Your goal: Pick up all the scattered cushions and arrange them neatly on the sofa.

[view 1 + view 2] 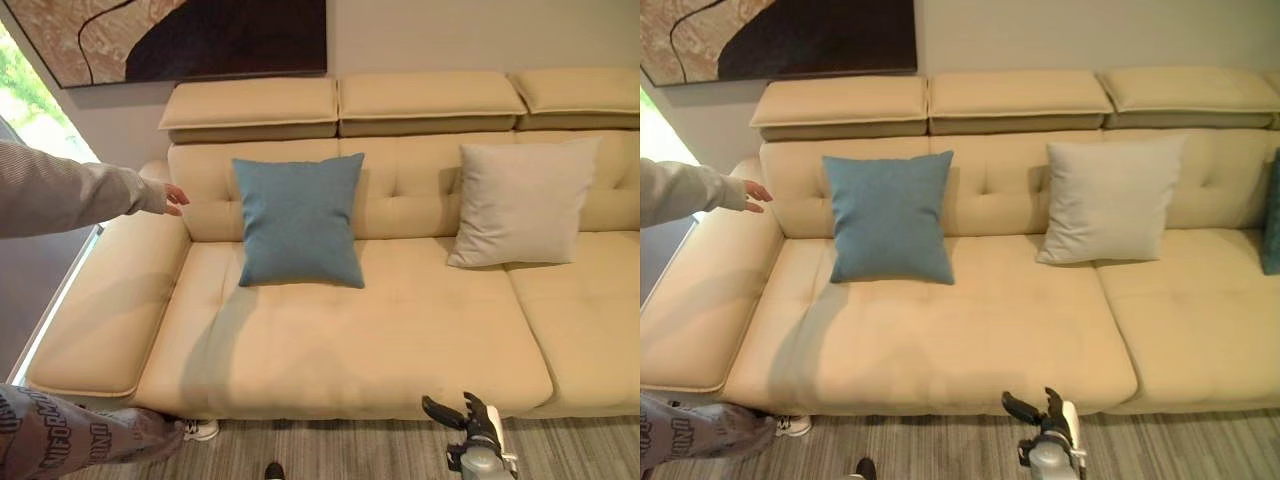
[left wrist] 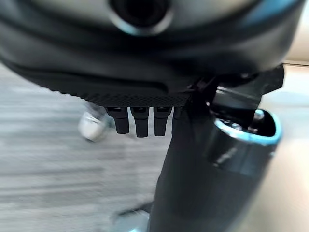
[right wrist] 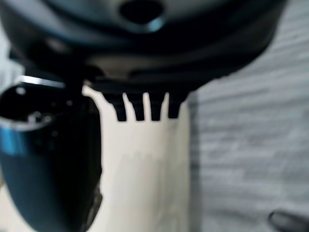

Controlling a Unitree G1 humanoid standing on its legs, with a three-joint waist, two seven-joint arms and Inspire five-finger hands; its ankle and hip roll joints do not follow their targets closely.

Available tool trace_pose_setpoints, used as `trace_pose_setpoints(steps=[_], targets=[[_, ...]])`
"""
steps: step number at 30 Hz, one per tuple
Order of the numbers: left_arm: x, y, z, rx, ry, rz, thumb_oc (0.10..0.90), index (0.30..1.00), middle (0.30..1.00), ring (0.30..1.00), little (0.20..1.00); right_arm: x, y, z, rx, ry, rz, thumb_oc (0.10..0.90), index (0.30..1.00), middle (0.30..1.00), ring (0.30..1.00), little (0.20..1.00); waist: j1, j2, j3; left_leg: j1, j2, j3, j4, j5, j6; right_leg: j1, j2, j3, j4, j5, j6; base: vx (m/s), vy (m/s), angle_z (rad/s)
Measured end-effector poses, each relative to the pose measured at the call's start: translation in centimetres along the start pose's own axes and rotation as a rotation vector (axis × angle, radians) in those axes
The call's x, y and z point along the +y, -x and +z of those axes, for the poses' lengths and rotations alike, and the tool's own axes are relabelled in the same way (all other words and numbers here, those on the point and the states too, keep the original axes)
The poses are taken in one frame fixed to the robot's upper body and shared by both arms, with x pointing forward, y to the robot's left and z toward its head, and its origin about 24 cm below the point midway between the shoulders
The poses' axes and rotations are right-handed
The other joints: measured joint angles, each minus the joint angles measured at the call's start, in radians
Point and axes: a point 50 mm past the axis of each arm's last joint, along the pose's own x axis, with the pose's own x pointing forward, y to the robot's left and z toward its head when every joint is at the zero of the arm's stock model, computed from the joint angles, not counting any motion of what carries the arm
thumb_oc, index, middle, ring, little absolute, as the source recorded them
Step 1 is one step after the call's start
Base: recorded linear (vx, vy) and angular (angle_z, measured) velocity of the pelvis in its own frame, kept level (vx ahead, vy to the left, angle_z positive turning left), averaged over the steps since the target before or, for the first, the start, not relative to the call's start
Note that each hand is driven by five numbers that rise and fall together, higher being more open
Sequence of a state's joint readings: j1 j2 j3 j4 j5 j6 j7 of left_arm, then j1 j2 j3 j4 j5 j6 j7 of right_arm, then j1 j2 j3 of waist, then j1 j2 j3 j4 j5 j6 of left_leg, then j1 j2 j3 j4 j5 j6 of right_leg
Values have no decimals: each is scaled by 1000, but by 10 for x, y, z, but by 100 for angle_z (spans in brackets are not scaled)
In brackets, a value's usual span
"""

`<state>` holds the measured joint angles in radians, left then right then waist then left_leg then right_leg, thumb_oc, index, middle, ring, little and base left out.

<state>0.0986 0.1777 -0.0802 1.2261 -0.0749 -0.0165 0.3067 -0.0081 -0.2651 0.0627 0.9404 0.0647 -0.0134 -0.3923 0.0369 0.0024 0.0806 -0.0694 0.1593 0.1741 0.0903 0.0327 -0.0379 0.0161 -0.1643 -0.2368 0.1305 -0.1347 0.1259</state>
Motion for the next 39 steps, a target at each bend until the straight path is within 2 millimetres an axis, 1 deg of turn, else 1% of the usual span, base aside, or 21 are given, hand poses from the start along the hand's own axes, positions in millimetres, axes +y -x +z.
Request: trace_pose_setpoints(steps=[3, 5, 8, 10, 11, 12, 13, 14, 15, 16, 17, 18, 19, 20, 21, 22, 25, 28, 32, 35, 39], targets=[[5, -2, 5, -11, 0, 28, 800, 900, 900, 900, 900, -2, 2, -15, 51, 21, -9, 800, 900, 900, 900, 900, -23, -9, -8, -6, 10, -6, 8, 5, -6, 3, 10, 0, -15, 7, -8, -105, -187, 0], [8, -3, 7, -17, -24, 49, 800, 900, 900, 900, 900, 3, 7, -25, 76, 51, 13, 800, 900, 900, 900, 900, -22, -17, -8, -7, 13, -6, 6, 8, -11, 8, 15, 0, -34, 14, -9, -72, -144, -1], [7, -3, 8, -24, -37, 45, 800, 900, 900, 900, 900, 12, 11, -30, 86, 82, 50, 800, 900, 900, 900, 900, -22, -12, -2, -8, 17, -15, 9, 16, 1, 12, 21, -1, -43, 17, -7, -155, -151, 0], [7, -3, 10, -29, -39, 44, 800, 900, 900, 900, 900, 17, 12, -28, 75, 94, 68, 800, 900, 900, 900, 900, -20, -6, 17, -14, 18, -20, 14, 41, 14, 15, 25, -7, -44, 21, -11, -199, -105, 11], [7, -4, 17, -48, -39, 45, 800, 900, 900, 900, 900, 19, 11, -24, 60, 104, 75, 800, 900, 900, 900, 900, -22, -7, 42, -36, 18, -21, 42, 66, 0, 14, 21, -15, -37, 20, -14, -145, -34, 16], [7, -4, 22, -59, -41, 45, 800, 900, 900, 900, 900, 20, 11, -22, 52, 108, 77, 800, 900, 900, 900, 900, -21, -8, 54, -48, 19, -20, 48, 91, -1, 7, 22, -16, -34, 22, -18, -184, -44, 21], [7, -5, 26, -69, -45, 46, 800, 900, 900, 900, 900, 22, 9, -16, 38, 107, 80, 800, 900, 900, 900, 900, -17, -8, 73, -61, 18, -18, 49, 131, -13, 2, 23, -21, -37, 28, -28, -169, -28, 6], [7, -5, 28, -71, -47, 49, 800, 900, 900, 900, 900, 24, 7, -9, 23, 105, 84, 800, 900, 900, 900, 900, -12, -17, 96, -63, 17, -20, 41, 188, -49, -2, 19, -19, -41, 31, -44, -113, 21, -3], [7, -5, 25, -62, -49, 49, 800, 900, 900, 900, 900, 26, 7, -7, 16, 103, 89, 800, 900, 900, 900, 900, -11, -27, 102, -64, 13, -34, 31, 235, -95, -2, 10, -16, -57, 43, -65, -74, 31, -10], [7, -5, 24, -55, -51, 47, 800, 900, 900, 900, 900, 27, 7, -6, 12, 100, 89, 800, 900, 900, 900, 900, -14, -33, 104, -70, 10, -50, 32, 255, -106, 4, 7, -19, -73, 51, -67, 2, 111, -14], [4, -4, 18, -38, -53, 39, 800, 900, 900, 900, 900, 26, 7, -4, 6, 99, 87, 800, 900, 900, 900, 900, -20, -47, 103, -74, 1, -50, 53, 193, -75, 12, -2, -32, -105, 82, -82, 14, 77, -7], [3, -3, 14, -27, -54, 35, 800, 900, 900, 900, 900, 26, 7, -5, 6, 99, 84, 800, 900, 900, 900, 900, -26, -46, 99, -71, -6, -46, 65, 148, -55, 17, -4, -34, -122, 90, -81, 41, 116, -3], [-1, -1, 7, -7, -55, 24, 800, 900, 900, 900, 900, 20, 6, -10, 21, 102, 68, 800, 900, 900, 900, 900, -33, -30, 90, -39, -25, -42, 31, 110, -39, 34, 7, -38, -149, 115, -69, 31, 76, 7], [-6, 0, 7, -6, -54, 16, 800, 900, 900, 900, 900, 15, 6, -14, 31, 112, 59, 800, 900, 900, 900, 900, -40, -10, 81, -16, -29, -40, -1, 112, -36, 39, 22, -42, -157, 122, -64, 41, 112, 34], [-9, 1, 2, 6, -71, 10, 800, 900, 900, 900, 900, 12, 6, -20, 50, 118, 52, 800, 900, 900, 900, 900, -59, 15, 67, 8, -23, -17, -66, 110, -39, 48, 36, -62, -163, 124, -60, 32, 115, 44], [-9, 2, 3, -2, -93, 15, 800, 900, 900, 900, 900, 12, 7, -26, 75, 125, 53, 800, 900, 900, 900, 900, -63, 15, 62, 30, -27, -19, -120, 110, -38, 45, 39, -71, -166, 118, -51, 70, 144, 46], [-9, 2, 3, -7, -111, 20, 800, 900, 900, 900, 900, 18, 9, -25, 77, 116, 65, 800, 900, 900, 900, 900, -63, 10, 59, 61, -44, -18, -178, 105, -36, 68, 38, -86, -188, 127, -30, 41, 90, 18], [-6, 1, 3, -12, -122, 28, 800, 900, 900, 900, 900, 30, 13, -23, 72, 108, 102, 800, 900, 900, 900, 900, -52, -7, 41, 72, -62, -18, -179, 94, -22, 78, 21, -86, -195, 128, -17, 7, 86, 3], [-5, 1, 1, -8, -126, 30, 800, 900, 900, 900, 900, 41, 15, -17, 48, 115, 141, 800, 900, 900, 900, 900, -50, -13, 22, 83, -64, -18, -179, 83, -18, 95, 21, -88, -207, 130, -13, 27, 48, 2], [-7, 2, 0, -23, -177, 23, 800, 900, 900, 900, 900, 41, 15, -16, 43, 122, 140, 800, 900, 900, 900, 900, -50, -6, 1, 89, -62, -15, -179, 68, -21, 96, 22, -84, -206, 131, -11, 23, 38, -4], [-7, 2, 1, -36, -216, 21, 800, 900, 900, 900, 900, 40, 16, -20, 53, 128, 141, 800, 900, 900, 900, 900, -50, -6, -6, 96, -63, -3, -179, 63, -21, 95, 20, -70, -204, 133, -9, 17, 20, -10]])
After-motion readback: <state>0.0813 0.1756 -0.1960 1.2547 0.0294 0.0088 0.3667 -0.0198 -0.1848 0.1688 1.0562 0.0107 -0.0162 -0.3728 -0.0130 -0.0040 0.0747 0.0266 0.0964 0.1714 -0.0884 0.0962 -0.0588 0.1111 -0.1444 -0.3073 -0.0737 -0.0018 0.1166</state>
